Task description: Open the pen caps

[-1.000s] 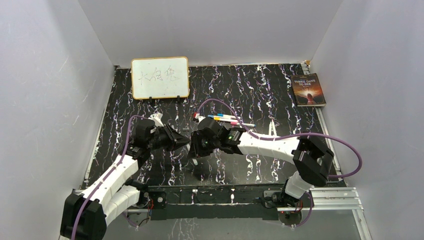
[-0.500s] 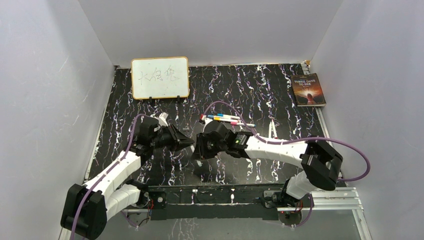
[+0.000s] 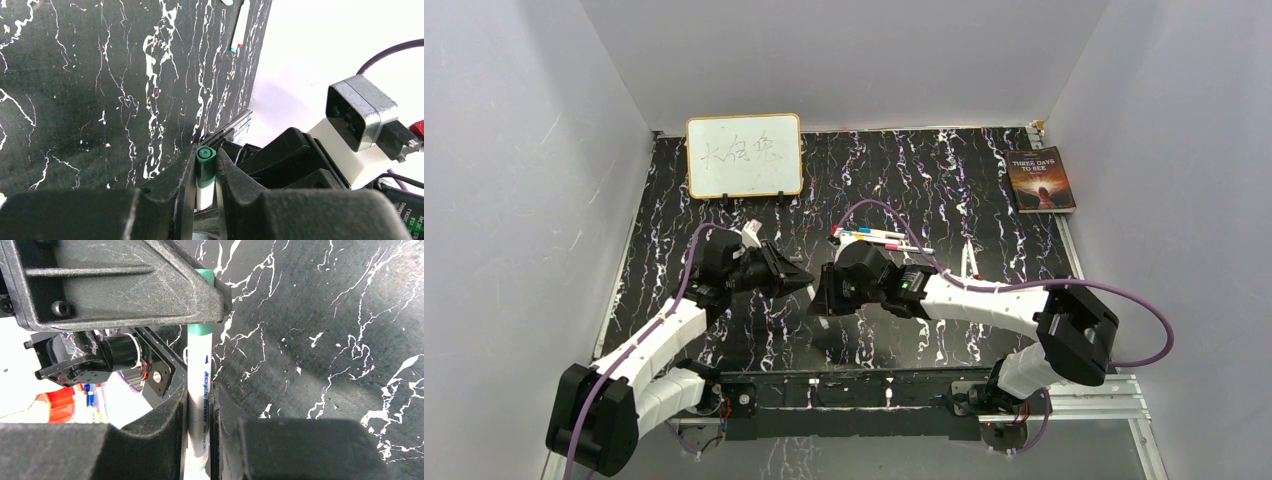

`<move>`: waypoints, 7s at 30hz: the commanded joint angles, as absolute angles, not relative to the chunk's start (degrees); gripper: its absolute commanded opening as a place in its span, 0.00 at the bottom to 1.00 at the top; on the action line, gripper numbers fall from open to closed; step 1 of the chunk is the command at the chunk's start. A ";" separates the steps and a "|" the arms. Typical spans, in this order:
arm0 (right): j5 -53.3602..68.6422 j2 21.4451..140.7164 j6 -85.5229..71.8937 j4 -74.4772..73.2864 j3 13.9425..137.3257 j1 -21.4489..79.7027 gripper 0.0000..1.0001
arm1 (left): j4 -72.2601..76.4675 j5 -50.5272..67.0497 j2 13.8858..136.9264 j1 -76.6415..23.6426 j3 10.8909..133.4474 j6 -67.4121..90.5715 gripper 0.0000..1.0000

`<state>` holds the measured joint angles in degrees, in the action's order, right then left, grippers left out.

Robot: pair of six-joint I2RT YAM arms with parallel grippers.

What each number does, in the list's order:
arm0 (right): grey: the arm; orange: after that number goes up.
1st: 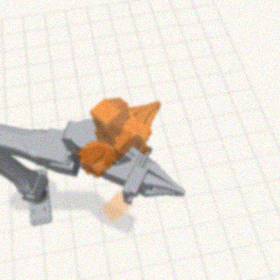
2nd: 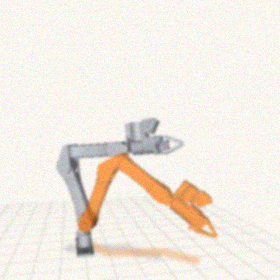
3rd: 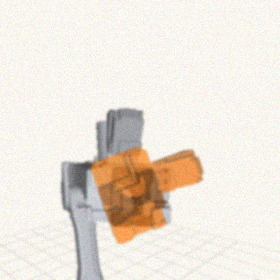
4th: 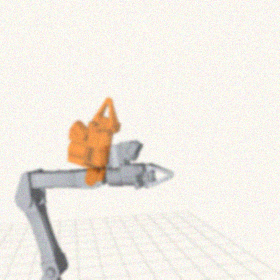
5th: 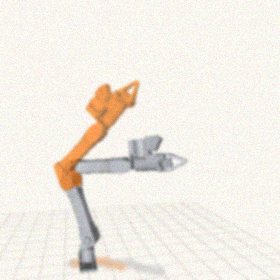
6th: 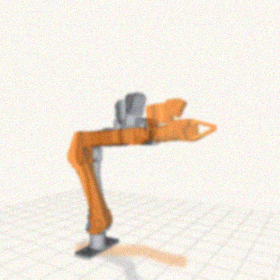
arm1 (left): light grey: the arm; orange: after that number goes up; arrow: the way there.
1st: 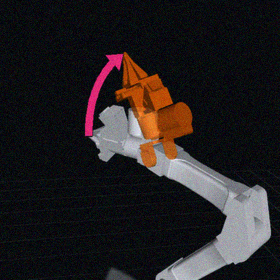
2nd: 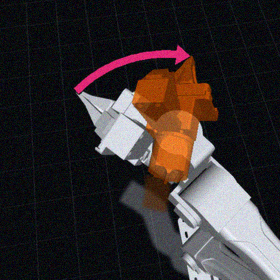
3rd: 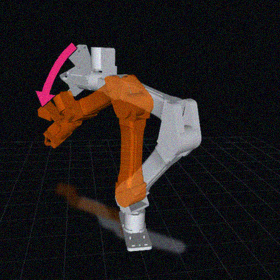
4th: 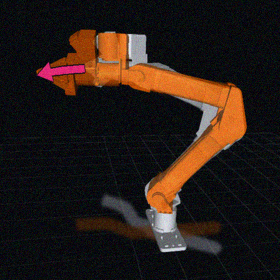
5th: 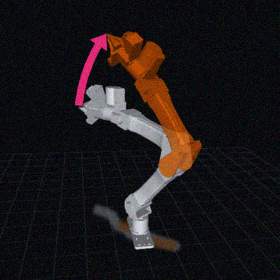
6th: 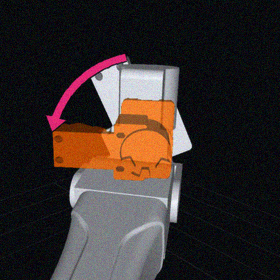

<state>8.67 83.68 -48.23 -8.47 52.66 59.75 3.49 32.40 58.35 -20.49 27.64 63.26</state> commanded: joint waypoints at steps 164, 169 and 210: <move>-29.65 96.42 -24.65 -38.32 58.99 19.04 0.32 | -23.42 23.13 50.13 -15.26 41.92 44.85 0.00; -29.33 93.79 -24.47 -40.10 60.75 18.85 0.34 | -23.07 23.12 49.86 -15.23 41.69 45.00 0.00; -3.46 86.61 -20.78 -31.53 63.94 18.67 0.63 | -10.91 14.27 75.03 -14.15 41.24 41.84 0.21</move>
